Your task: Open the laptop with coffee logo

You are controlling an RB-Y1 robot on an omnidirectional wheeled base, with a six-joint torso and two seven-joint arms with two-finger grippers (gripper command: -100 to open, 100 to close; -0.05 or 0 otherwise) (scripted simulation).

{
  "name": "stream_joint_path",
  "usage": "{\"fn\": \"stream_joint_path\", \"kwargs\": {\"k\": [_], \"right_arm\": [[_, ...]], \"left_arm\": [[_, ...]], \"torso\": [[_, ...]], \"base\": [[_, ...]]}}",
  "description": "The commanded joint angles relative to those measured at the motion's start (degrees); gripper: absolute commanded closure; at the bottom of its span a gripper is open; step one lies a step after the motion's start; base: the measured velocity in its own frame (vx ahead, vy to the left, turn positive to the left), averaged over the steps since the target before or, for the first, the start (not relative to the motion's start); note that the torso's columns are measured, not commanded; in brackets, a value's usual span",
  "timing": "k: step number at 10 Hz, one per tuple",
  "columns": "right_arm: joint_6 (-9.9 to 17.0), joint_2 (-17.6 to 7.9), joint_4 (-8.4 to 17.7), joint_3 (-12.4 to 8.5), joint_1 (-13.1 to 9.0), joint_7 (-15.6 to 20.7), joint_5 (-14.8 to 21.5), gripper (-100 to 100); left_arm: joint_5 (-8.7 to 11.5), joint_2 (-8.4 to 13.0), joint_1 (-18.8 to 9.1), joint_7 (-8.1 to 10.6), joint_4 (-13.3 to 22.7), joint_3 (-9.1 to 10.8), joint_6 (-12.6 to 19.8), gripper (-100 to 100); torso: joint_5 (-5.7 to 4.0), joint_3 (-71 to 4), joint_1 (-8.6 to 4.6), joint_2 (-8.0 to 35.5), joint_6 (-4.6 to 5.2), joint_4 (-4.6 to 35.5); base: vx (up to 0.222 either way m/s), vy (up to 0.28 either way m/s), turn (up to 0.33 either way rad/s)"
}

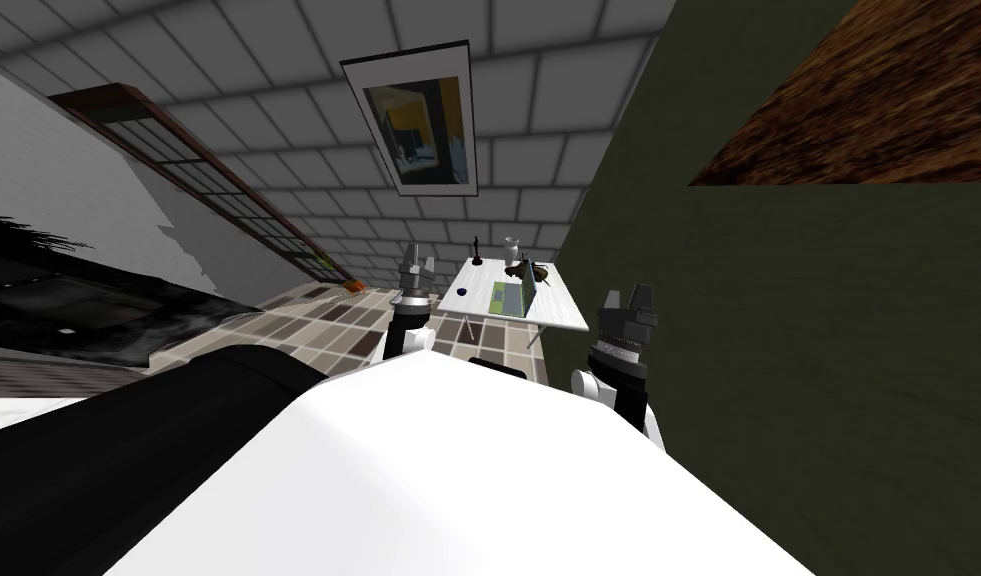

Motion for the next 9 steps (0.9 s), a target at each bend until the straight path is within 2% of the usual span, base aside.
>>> {"fn": "stream_joint_path", "kwargs": {"k": [1, 9], "right_arm": [[0.0, 0.0, 0.0, 0.0, 0.0, 0.0, 0.0, 0], [0.0, 0.0, 0.0, 0.0, 0.0, 0.0, 0.0, 0]], "left_arm": [[0.0, 0.0, 0.0, 0.00, 0.0, 0.00, 0.0, 0], [0.0, 0.0, 0.0, 0.00, 0.0, 0.00, 0.0, 0]], "torso": [[0.00, -4.7, 0.00, 2.3, 0.00, 2.3], [0.00, -70.7, 0.00, 35.4, 0.00, 35.4]], "base": [[0.000, 0.000, 0.000], [0.000, 0.000, 0.000]]}}
